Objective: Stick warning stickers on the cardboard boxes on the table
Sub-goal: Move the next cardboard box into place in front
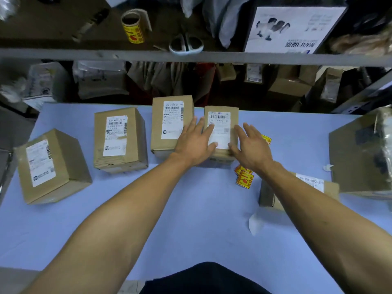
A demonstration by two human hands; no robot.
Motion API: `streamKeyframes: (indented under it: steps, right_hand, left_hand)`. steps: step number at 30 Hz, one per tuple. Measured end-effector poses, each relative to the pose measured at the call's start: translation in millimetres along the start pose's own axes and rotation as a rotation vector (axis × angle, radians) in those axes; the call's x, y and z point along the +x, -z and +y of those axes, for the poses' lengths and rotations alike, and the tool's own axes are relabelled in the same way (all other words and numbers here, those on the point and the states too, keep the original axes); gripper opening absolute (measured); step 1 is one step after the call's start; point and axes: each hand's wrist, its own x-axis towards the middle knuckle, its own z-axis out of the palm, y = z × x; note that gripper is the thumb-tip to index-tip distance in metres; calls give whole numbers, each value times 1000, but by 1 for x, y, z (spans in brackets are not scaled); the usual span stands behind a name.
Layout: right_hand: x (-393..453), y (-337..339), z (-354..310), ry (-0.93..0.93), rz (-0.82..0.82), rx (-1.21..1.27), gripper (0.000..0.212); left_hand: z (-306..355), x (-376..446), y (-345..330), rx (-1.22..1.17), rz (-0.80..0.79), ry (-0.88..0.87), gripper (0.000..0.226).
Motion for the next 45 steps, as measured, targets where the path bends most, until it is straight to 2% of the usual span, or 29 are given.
streamKeyframes:
  steps: [4, 9, 12, 15, 18, 22, 28, 33, 41, 45]
  right_hand:
    - [28, -10, 7, -120, 58, 343, 71]
    - [53, -26, 12, -365, 31, 746, 74]
    - [59, -35, 10, -448, 2, 909, 73]
    - [61, -44, 9, -446, -41, 1003, 69]
    - [57, -51, 5, -399, -71, 1121, 58]
    - [54, -52, -2, -383, -73, 1270, 43]
    - [17, -51, -12, -386, -82, 1304, 39]
    - [-43, -60, -21, -372, -54, 1278, 36]
    - [-106, -91, -36, -378, -143, 1256, 48]
    - [-118, -99, -40, -369, -208, 1192, 46]
  left_hand:
    - [7, 31, -6, -329, 41, 127, 68]
    - [24, 63, -12, -512, 137, 203, 75]
    - [26, 75, -24, -676, 161, 406, 79]
    - [19, 82, -35, -861, 117, 586, 70]
    - [15, 83, -39, -1000, 135, 593, 44]
    - [15, 80, -38, -1104, 110, 614, 39]
    - [23, 39, -40, -1180, 142, 645, 29]
    - [36, -23, -49, -1271, 114, 641, 29]
    - [34, -98, -70, -1180, 99, 669, 33]
    - [28, -113, -77, -1113, 89, 662, 32]
